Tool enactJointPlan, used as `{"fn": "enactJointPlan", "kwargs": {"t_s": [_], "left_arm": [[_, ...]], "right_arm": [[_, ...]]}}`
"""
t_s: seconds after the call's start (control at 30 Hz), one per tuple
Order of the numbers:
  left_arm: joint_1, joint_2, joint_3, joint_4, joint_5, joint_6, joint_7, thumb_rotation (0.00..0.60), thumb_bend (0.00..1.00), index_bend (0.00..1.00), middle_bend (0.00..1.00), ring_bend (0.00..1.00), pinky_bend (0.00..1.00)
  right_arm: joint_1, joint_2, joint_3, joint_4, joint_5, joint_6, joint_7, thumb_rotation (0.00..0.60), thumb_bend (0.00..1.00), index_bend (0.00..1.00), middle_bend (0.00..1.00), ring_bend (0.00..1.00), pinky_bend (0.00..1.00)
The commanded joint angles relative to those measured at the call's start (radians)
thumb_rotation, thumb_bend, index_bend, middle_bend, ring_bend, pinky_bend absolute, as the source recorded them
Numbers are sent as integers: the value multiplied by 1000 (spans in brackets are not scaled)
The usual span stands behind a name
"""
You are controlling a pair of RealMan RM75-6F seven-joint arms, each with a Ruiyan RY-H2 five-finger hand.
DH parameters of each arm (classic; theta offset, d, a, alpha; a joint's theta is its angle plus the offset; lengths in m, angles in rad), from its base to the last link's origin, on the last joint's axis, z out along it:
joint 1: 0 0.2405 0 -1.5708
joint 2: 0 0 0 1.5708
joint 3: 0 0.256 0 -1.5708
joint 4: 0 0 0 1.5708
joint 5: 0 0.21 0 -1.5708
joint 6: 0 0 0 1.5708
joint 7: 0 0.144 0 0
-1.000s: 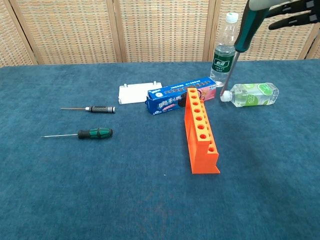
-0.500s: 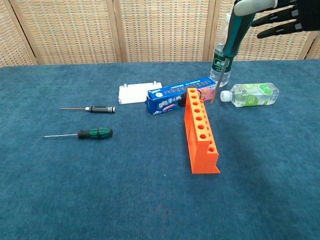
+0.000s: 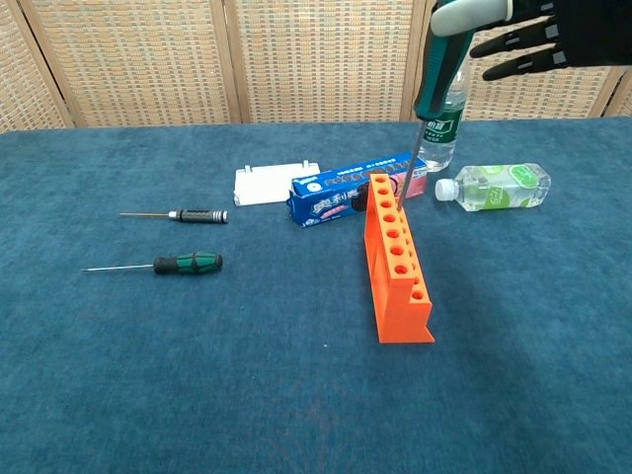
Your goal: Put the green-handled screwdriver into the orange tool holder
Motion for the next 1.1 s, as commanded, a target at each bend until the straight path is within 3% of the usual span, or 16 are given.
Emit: {"fn": "enactJointPlan", "kwargs": {"t_s": [0.03,1.1], "left_arm": [[0,1,0,0,0,0,-1,600,0,0,0,0,0],[0,5,-3,2,-8,-3,-11,600,0,0,0,0,0]], "right_arm": [[4,-8,-2,7,3,1,-1,600,204,729,74,0,0],[46,-85,7,76,23,-16,-22,600,204,730,74,0,0]]}}
